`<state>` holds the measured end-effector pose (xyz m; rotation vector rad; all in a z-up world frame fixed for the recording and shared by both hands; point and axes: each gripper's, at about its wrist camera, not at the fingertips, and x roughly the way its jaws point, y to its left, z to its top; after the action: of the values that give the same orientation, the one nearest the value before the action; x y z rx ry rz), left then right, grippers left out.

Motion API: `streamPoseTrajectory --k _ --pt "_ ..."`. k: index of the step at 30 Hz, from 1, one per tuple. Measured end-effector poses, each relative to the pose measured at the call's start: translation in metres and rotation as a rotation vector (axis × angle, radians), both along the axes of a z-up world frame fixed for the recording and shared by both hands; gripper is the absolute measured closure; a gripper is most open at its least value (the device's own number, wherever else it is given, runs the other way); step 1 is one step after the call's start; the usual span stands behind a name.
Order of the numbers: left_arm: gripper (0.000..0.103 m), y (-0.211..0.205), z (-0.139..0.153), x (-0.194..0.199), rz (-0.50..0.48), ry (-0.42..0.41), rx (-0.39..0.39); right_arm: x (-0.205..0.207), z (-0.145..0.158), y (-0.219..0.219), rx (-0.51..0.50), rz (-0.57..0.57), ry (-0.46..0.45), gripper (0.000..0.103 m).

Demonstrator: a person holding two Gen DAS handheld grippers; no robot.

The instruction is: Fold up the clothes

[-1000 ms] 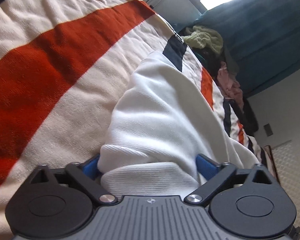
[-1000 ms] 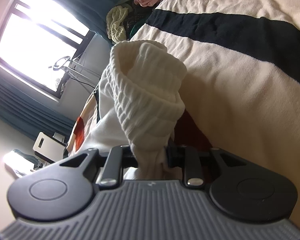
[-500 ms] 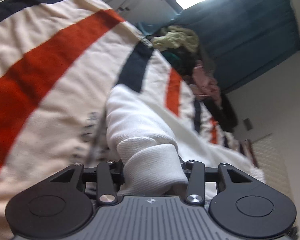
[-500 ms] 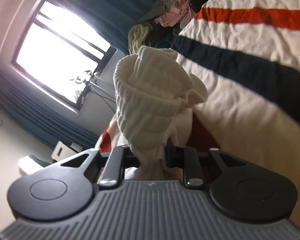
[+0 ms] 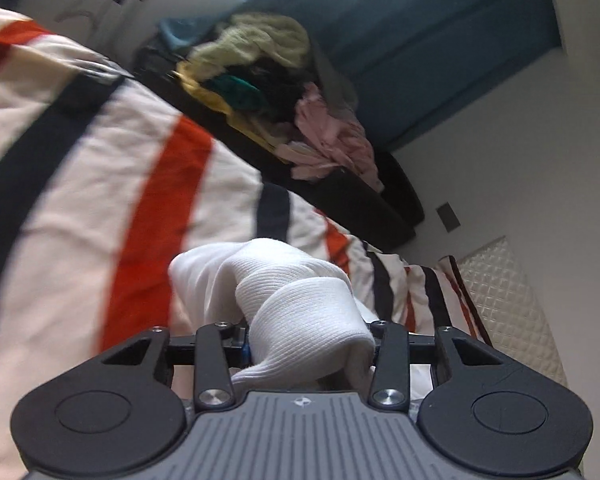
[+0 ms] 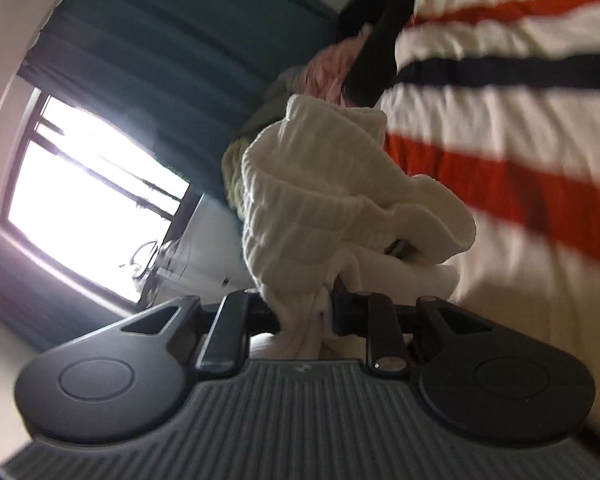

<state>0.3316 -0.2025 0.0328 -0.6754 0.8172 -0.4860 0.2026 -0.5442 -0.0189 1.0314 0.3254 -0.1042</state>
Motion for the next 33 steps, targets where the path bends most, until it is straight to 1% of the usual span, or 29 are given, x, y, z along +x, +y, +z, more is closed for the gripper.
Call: streamPoseTrajectory --k 2,5,8,10,15,17,19,20,22,25,29,33 --pt "0.060 -0.031 -0.007 0.033 -0.027 -0.026 0.000 0.022 -0.001 -0.022 -0.026 -0.027 -0.011 0.078" --pt "0.060 -0.077 -0.019 0.079 -0.064 -0.072 0.003 0.024 -0.034 -0.028 -0.014 -0.055 0.001 0.078" --pt "0.060 -0.105 -0.048 0.108 -0.099 -0.114 0.003 0.026 -0.066 -0.033 -0.003 -0.082 0.012 0.078" --pt "0.059 -0.114 -0.076 0.115 -0.130 -0.139 0.021 0.027 -0.088 -0.037 0.005 -0.101 0.020 0.078" --pt "0.056 -0.112 -0.141 0.100 -0.176 -0.116 0.131 0.030 -0.142 -0.047 0.024 -0.146 0.038 0.078" --pt "0.052 -0.109 -0.156 0.088 -0.196 -0.119 0.206 0.029 -0.164 -0.048 0.037 -0.166 0.051 0.077" --pt "0.038 -0.108 -0.164 0.077 -0.222 -0.129 0.294 0.018 -0.179 -0.039 0.061 -0.183 0.111 0.074" --pt "0.037 -0.110 -0.166 0.073 -0.243 -0.132 0.341 0.014 -0.184 -0.036 0.073 -0.191 0.145 0.072" --pt "0.037 -0.110 -0.161 0.061 -0.257 -0.159 0.418 0.007 -0.176 -0.035 0.093 -0.196 0.192 0.072" --pt "0.036 -0.106 -0.136 0.038 -0.256 -0.189 0.465 -0.006 -0.154 -0.032 0.101 -0.193 0.246 0.073" --pt "0.035 -0.096 -0.091 0.001 -0.269 -0.223 0.507 -0.035 -0.098 -0.012 -0.012 -0.147 0.222 0.074" --pt "0.030 -0.078 -0.032 -0.053 -0.276 -0.305 0.519 -0.068 -0.042 0.015 -0.127 -0.109 0.179 0.074"
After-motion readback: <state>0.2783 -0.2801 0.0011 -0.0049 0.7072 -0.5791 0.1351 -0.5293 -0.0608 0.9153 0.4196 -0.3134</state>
